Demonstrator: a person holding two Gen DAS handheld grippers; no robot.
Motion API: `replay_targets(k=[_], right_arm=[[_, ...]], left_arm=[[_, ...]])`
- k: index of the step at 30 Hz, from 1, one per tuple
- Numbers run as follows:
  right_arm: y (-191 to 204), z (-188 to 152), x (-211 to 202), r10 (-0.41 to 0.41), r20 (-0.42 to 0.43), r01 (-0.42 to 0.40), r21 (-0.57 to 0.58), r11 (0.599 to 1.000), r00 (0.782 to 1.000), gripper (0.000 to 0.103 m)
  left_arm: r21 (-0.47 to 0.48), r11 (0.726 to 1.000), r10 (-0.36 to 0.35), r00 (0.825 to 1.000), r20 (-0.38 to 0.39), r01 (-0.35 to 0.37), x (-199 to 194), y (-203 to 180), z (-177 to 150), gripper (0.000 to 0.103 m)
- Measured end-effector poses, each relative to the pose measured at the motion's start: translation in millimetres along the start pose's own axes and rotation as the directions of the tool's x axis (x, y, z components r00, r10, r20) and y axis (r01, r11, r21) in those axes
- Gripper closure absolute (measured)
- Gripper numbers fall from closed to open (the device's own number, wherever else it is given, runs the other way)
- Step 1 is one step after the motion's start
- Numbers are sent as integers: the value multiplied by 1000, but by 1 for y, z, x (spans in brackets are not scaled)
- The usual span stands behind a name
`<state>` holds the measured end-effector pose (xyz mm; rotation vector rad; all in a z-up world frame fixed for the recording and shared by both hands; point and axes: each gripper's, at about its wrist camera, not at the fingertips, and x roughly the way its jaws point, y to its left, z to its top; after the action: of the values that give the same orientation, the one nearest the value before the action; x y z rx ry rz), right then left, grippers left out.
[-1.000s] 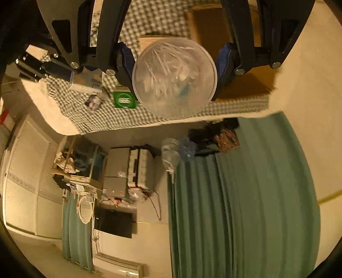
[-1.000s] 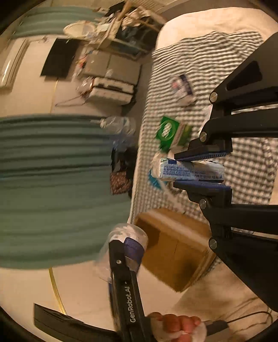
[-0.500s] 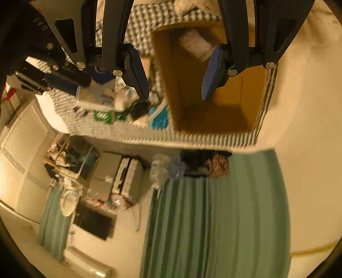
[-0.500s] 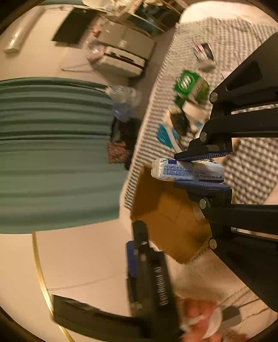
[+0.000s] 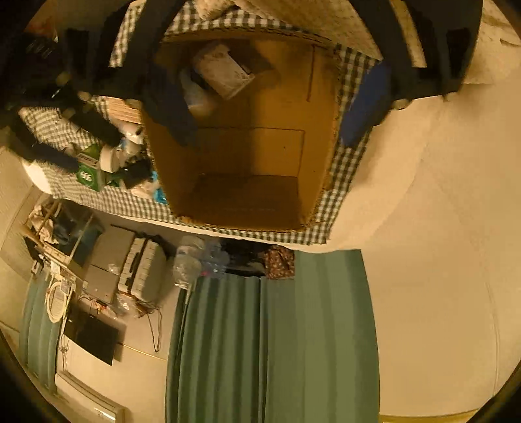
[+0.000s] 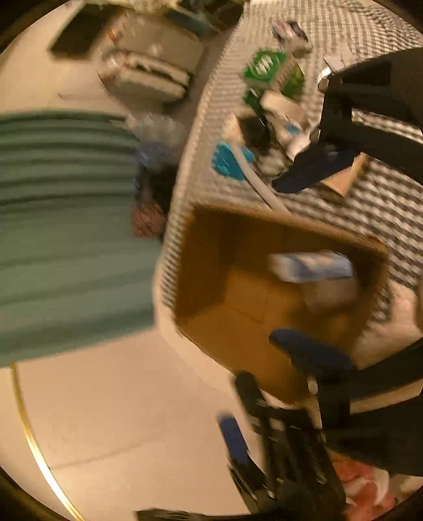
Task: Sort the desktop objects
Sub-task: 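Carry the cup and tissue pack over the cardboard box and open both tools, then move both tools back over the sheet toward the remaining items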
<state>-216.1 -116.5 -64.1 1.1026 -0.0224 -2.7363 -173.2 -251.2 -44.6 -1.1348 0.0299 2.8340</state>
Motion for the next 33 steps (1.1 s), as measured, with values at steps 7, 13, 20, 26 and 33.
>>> replay_targets(k=[7, 13, 20, 26, 33], right_arm=[[-41, -12, -29, -113, 94, 110, 28, 993, 989, 16], [-117, -66, -76, -206, 126, 192, 116, 975, 970, 11], [-220, -119, -125, -340, 100, 298, 296, 908, 935, 3], [-270, -161, -125, -360, 80, 304, 387, 871, 929, 3], [-293, -202, -91, -331, 46, 298, 337, 893, 942, 3]], left_arm=[[91, 995, -36, 999, 31, 33, -7, -31, -11, 3], [174, 973, -165, 984, 66, 152, -38, -97, -23, 0], [199, 948, -261, 965, 30, 250, -45, -204, -45, 0], [173, 943, -277, 959, -66, 284, 0, -275, -83, 0], [203, 961, -163, 976, -146, 190, 73, -300, -113, 0]])
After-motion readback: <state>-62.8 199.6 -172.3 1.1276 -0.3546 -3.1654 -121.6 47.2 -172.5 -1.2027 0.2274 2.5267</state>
